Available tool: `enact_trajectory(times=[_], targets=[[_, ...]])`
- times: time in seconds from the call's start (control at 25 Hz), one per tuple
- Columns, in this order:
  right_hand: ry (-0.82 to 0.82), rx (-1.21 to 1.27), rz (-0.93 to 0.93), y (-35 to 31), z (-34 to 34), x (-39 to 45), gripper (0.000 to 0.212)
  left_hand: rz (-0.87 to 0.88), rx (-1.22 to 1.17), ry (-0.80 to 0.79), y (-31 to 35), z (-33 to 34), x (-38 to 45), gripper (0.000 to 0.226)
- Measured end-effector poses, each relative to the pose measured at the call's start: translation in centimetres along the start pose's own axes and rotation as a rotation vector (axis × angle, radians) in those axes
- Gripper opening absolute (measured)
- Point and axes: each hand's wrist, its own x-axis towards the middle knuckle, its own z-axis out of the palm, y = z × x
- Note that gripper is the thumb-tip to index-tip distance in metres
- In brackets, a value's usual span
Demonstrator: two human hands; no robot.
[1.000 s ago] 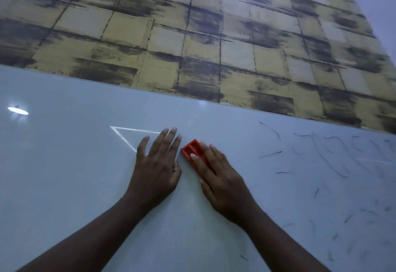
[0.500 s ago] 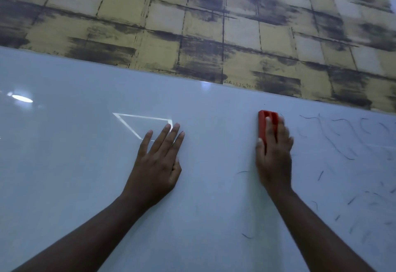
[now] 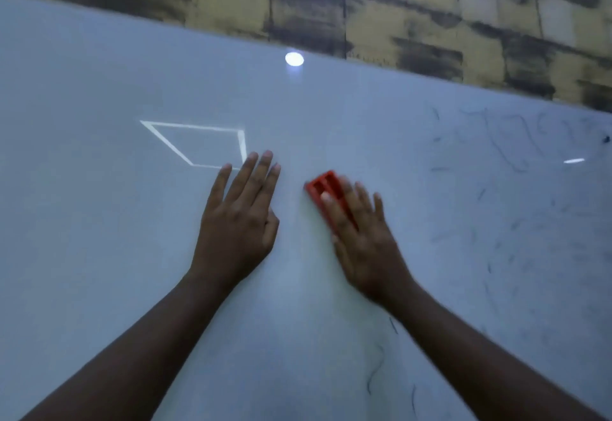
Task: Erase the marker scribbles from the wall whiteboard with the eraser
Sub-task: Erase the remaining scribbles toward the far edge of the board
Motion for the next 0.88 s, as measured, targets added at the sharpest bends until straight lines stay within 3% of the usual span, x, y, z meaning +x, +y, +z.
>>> enact_trajectory(times=[0.2, 0.36, 0.48, 0.68, 0.88], targets=[[0.036, 0.035, 0.524, 5.5, -1.8, -3.6, 0.067, -0.007, -0.036, -0.036, 0.0, -0.1, -1.8, 0.066], [0.062, 0.072, 0.649, 3.4, -2.1, -6.6, 0.068, -0.024, -0.052, -0.066, 0.4, -0.5, -3.8, 0.065], [0.048, 0.139, 0.586, -1.0, -1.8, -7.0, 0.064, -0.047, -0.045, -0.080, 0.9, -0.8, -4.9, 0.066], [-0.089, 0.233, 0.154, -9.2, -0.3, -9.5, 0.054, -0.057, -0.056, -0.100, 1.3, -0.8, -6.6, 0.067], [-0.047, 0.163, -0.002, -7.5, -1.3, -9.0, 0.047, -0.060, -0.037, -0.080, 1.8, -0.8, -7.9, 0.066]])
